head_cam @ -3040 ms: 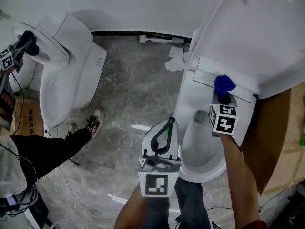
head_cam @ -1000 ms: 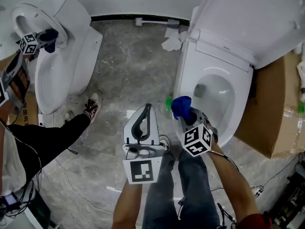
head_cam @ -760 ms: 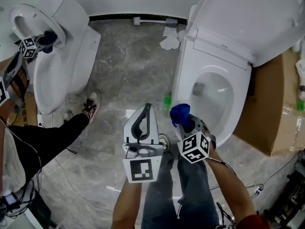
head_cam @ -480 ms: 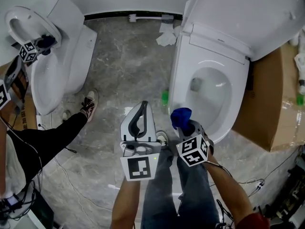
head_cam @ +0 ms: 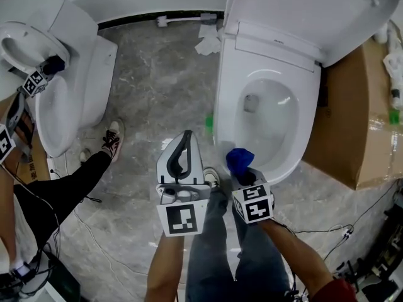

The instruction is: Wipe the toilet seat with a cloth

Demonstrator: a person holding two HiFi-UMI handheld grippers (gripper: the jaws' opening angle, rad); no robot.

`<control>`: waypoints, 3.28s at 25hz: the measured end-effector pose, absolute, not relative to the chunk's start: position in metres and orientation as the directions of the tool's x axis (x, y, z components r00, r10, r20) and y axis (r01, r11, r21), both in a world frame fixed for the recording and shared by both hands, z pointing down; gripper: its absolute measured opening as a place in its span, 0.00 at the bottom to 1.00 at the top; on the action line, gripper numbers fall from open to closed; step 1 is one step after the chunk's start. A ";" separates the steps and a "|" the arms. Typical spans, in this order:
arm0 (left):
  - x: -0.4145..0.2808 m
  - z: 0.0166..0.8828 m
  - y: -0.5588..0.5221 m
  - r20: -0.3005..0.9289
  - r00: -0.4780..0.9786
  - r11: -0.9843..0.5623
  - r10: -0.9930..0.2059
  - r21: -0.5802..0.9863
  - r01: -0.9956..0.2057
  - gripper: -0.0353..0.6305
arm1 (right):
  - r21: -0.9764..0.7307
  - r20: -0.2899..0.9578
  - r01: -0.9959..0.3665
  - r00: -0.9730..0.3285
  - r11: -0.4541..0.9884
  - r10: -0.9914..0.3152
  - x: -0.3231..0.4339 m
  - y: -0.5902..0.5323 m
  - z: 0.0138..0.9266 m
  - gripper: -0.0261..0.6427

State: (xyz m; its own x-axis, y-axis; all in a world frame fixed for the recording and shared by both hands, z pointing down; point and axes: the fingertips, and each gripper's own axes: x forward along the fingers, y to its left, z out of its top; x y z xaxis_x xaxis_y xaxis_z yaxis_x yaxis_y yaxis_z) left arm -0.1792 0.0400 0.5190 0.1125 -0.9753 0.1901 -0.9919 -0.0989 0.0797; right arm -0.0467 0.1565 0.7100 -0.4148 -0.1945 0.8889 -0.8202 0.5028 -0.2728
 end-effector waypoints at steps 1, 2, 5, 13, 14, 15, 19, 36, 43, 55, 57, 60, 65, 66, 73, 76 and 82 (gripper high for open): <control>-0.175 0.520 0.040 0.195 0.121 -0.107 -0.973 0.080 -0.991 0.08 | -0.277 0.887 -0.824 -0.417 0.494 -0.198 -0.044 0.159 0.709 0.12; -0.171 0.521 0.039 0.199 0.129 -0.115 -0.971 0.081 -0.990 0.08 | -0.278 0.887 -0.826 -0.417 0.491 -0.200 -0.042 0.161 0.709 0.12; -0.157 0.521 0.036 0.200 0.152 -0.138 -0.968 0.084 -0.987 0.08 | -0.270 0.888 -0.822 -0.414 0.501 -0.201 -0.030 0.170 0.707 0.12; -0.109 0.523 0.025 0.199 0.221 -0.208 -0.955 0.083 -0.975 0.08 | -0.203 0.893 -0.815 -0.381 0.543 -0.238 0.024 0.184 0.709 0.12; -0.104 0.523 0.024 0.198 0.228 -0.215 -0.953 0.083 -0.973 0.08 | -0.191 0.894 -0.815 -0.374 0.547 -0.246 0.032 0.184 0.709 0.12; -0.098 0.523 0.023 0.197 0.234 -0.221 -0.952 0.084 -0.972 0.08 | -0.177 0.895 -0.815 -0.367 0.552 -0.255 0.040 0.183 0.709 0.12; -0.081 0.525 0.021 0.203 0.254 -0.240 -0.946 0.089 -0.967 0.08 | -0.134 0.895 -0.826 -0.338 0.547 -0.291 0.069 0.181 0.710 0.12; -0.040 0.525 0.002 0.205 0.261 -0.248 -0.943 0.084 -0.965 0.08 | -0.064 0.875 -0.909 -0.250 0.413 -0.415 0.157 0.124 0.713 0.12; -0.029 0.525 -0.012 0.211 0.256 -0.244 -0.943 0.082 -0.966 0.08 | -0.064 0.857 -0.934 -0.232 0.352 -0.461 0.175 0.080 0.714 0.12; -0.016 0.525 -0.037 0.221 0.230 -0.220 -0.948 0.070 -0.973 0.08 | -0.093 0.820 -0.957 -0.230 0.275 -0.524 0.195 -0.015 0.716 0.12; -0.014 0.525 -0.040 0.221 0.224 -0.215 -0.949 0.067 -0.974 0.08 | -0.099 0.812 -0.958 -0.235 0.271 -0.534 0.197 -0.032 0.716 0.12; -0.012 0.525 -0.045 0.222 0.217 -0.208 -0.951 0.064 -0.976 0.08 | -0.102 0.802 -0.958 -0.239 0.268 -0.547 0.199 -0.061 0.716 0.12; -0.013 0.524 -0.051 0.222 0.200 -0.191 -0.954 0.062 -0.980 0.08 | -0.088 0.784 -0.960 -0.232 0.267 -0.576 0.202 -0.111 0.714 0.12; -0.014 0.524 -0.052 0.221 0.196 -0.186 -0.956 0.063 -0.980 0.08 | -0.084 0.779 -0.961 -0.229 0.265 -0.583 0.202 -0.120 0.713 0.12; -0.022 0.526 -0.061 0.226 0.171 -0.162 -0.959 0.058 -0.985 0.08 | -0.066 0.762 -0.967 -0.207 0.244 -0.614 0.199 -0.166 0.710 0.12; -0.026 0.527 -0.063 0.225 0.156 -0.145 -0.962 0.062 -0.987 0.08 | -0.063 0.761 -0.970 -0.198 0.233 -0.618 0.194 -0.176 0.711 0.12; -0.043 0.526 -0.067 0.215 0.120 -0.107 -0.969 0.070 -0.992 0.08 | -0.070 0.750 -0.966 -0.216 0.250 -0.625 0.161 -0.197 0.711 0.12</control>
State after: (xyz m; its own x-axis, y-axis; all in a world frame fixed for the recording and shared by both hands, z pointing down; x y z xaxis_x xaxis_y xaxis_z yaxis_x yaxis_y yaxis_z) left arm -0.0428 -0.0669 0.5256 0.1198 -0.9692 0.2152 -0.9918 -0.1071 0.0696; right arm 0.1615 -0.1974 0.7111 -0.2163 -0.6250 0.7501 -0.9658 0.2496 -0.0705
